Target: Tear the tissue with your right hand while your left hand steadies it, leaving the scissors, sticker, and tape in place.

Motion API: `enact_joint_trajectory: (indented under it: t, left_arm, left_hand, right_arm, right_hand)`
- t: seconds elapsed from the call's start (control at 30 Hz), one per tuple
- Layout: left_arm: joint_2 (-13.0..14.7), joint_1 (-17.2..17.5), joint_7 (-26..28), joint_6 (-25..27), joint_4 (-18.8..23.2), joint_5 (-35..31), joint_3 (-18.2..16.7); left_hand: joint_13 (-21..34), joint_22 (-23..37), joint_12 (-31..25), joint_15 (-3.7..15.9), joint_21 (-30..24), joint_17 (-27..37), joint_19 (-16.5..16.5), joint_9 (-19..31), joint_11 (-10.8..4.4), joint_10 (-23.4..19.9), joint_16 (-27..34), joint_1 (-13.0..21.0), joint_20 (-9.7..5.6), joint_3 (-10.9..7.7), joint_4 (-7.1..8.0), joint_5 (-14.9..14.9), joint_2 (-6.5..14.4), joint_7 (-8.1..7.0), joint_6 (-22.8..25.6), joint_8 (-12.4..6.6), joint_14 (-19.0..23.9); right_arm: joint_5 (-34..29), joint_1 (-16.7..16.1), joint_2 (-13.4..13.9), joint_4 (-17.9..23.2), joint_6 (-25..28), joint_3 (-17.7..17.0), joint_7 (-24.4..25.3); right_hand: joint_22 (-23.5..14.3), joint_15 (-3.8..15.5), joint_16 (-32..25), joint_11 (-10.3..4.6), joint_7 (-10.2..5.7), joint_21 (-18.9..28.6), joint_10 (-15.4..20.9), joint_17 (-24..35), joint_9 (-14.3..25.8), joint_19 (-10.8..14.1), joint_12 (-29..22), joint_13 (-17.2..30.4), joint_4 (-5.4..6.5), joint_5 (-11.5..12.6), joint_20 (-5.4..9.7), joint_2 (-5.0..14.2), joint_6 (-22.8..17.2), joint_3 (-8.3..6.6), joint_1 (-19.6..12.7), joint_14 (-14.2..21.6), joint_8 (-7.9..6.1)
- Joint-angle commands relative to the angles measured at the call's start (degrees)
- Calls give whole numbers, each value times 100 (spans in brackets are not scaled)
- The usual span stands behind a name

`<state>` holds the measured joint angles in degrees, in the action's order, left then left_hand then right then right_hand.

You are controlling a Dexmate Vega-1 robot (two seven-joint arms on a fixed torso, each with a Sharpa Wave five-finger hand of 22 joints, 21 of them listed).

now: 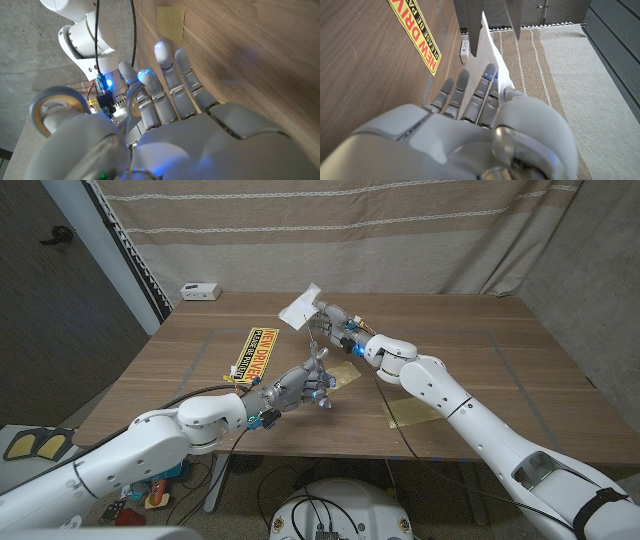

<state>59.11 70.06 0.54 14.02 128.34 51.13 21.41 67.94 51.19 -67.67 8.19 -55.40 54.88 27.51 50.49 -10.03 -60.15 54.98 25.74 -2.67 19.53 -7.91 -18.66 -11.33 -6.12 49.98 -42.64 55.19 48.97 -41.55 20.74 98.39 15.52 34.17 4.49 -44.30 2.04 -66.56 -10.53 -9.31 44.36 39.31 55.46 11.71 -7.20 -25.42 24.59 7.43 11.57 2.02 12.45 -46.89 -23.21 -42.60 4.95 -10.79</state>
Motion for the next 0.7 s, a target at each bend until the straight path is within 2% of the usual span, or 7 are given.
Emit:
enact_joint_trajectory:
  t: [0.03,0.13,0.2,0.23,0.7]
  left_arm:
    - [-181,43,71,-218,-95,-114,69]
    - [-231,75,90,-293,-123,-127,70]
    - [-285,83,114,-334,-143,-143,88]
    - [-320,90,118,-362,-159,-138,99]
    - [-520,223,288,-613,-226,-221,103]
  left_hand:
    - [62,1,-56,345,-57,7,-50,24,-4,-2,32,16,-218,87,-80,-42,26,497,522,-48,47]
    - [51,0,-56,351,-65,24,-49,16,-13,-4,44,11,-218,88,-75,-46,25,500,517,-40,45]
    - [30,-22,-49,355,-63,35,-41,5,1,-5,48,1,-223,93,-71,-48,18,490,520,-34,33]
    - [28,-10,-50,347,-73,14,-47,23,-1,-3,36,4,-217,92,-73,-48,17,487,515,-42,34]
    - [22,-37,-68,351,-106,32,-62,33,-20,6,47,5,-219,89,-68,-62,25,497,517,-45,9]
  right_arm:
    - [1,-168,46,188,-22,-15,226]
    - [25,-235,44,249,-40,-45,317]
    - [22,-243,93,234,-89,-39,195]
    - [43,-297,59,268,-98,-70,322]
    - [22,-528,89,405,-327,-165,559]
  right_hand:
    - [12,984,-33,24,5,-1,19,-8,-1,-134,18,27,0,4,99,-1,-15,-49,35,-114,-33]
    - [20,989,-42,23,2,-5,20,-19,-2,-162,20,32,-1,4,94,1,-8,-56,35,-145,-29]
    - [31,988,-46,24,2,-5,4,-31,-3,-178,35,30,-3,3,113,2,-5,-63,34,-194,-27]
    - [38,987,-49,20,0,-2,1,-39,-4,-181,39,32,-3,2,116,2,-4,-67,34,-227,-27]
    - [82,1002,-100,-19,-55,11,-19,-89,-6,-202,67,45,17,0,137,6,13,-88,50,-309,-20]
